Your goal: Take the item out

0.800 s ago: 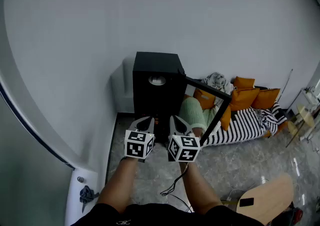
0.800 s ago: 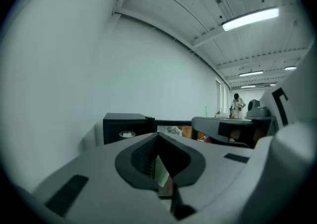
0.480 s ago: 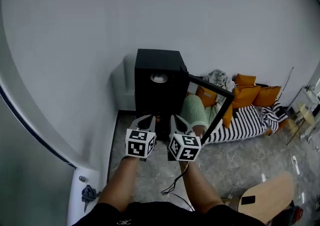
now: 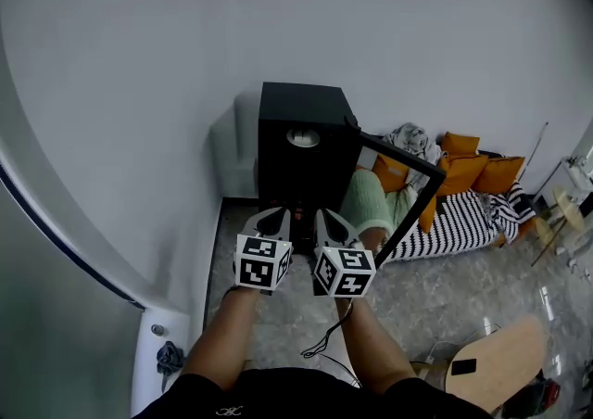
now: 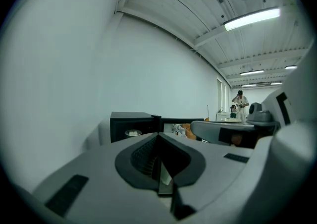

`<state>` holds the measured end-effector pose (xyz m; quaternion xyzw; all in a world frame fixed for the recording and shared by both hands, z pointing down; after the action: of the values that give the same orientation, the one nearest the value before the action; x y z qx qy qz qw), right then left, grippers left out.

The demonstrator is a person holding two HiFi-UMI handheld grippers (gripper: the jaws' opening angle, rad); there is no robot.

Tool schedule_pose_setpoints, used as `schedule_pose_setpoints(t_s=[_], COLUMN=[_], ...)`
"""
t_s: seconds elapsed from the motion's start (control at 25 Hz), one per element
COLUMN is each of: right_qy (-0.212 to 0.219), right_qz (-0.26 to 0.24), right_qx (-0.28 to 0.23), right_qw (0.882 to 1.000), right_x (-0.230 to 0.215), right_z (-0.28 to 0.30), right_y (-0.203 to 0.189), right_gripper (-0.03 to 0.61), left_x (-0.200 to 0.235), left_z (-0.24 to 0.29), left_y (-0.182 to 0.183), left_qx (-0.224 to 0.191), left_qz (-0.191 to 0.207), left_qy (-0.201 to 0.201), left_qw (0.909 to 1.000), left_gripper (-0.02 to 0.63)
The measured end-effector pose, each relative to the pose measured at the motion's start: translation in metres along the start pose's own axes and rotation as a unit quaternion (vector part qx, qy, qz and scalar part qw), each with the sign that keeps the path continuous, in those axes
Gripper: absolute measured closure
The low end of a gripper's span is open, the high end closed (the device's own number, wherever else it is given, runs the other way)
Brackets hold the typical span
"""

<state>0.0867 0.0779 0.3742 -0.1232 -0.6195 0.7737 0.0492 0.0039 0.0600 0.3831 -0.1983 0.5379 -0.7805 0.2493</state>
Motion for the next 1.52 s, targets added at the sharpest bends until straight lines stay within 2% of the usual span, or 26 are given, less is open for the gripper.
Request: schedule_pose_setpoints(t_s=[0.24,0.56,0.84,1.2,1.52], right_qy=[-0.004,-0.023,-0.036,-0.04,-0.024], right_qz=[0.003,0.017,0.019,0.029,0.034], right_qx=[0.008,-0.004,-0.014,-0.021,-0.023], right_qw=[1.0,1.0,0.999,0.999,0.999], right_x=[0.014,0.039,0.059,0.05,0.027], right_z=[0.013,0.021,0.016,0.023,0.058], right_y=[-0.001,0.0,-0.003,-0.001,0.003], right_gripper=[0.574,0.574,0.575,0.575,0.574], left_x=[0.021,0.047,0.068,0.064,0.075], left_z=[-0.001,-0.014,-0.021,-0.006,0.028], left_y=[0.001,-0.003,-0.01,-0.013,-0.004], left_qx=[-0.012,-0.01,-0.009,-0.003,-0.001], left_qz=[-0.005,0.003,-0.007,0.008,0.016], left_qy=[-0.006,-0.02,-0.024,-0.032,-0.019], left_qw=[0.9999,0.9998,0.9996,0.9994,0.9997], left_gripper=[0.614,0.614,0.614,0.614,0.614])
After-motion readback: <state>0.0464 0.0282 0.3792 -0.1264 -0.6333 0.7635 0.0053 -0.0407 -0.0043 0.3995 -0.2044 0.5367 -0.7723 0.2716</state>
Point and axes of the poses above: the fingertips, and each gripper's own axes: z forward along the fingers, x to its left, y out of its top, the point moved 1 cm from there along -z, backward along the fingers, and after that the axes turned 10 degrees about x, right-handed, at the moved point
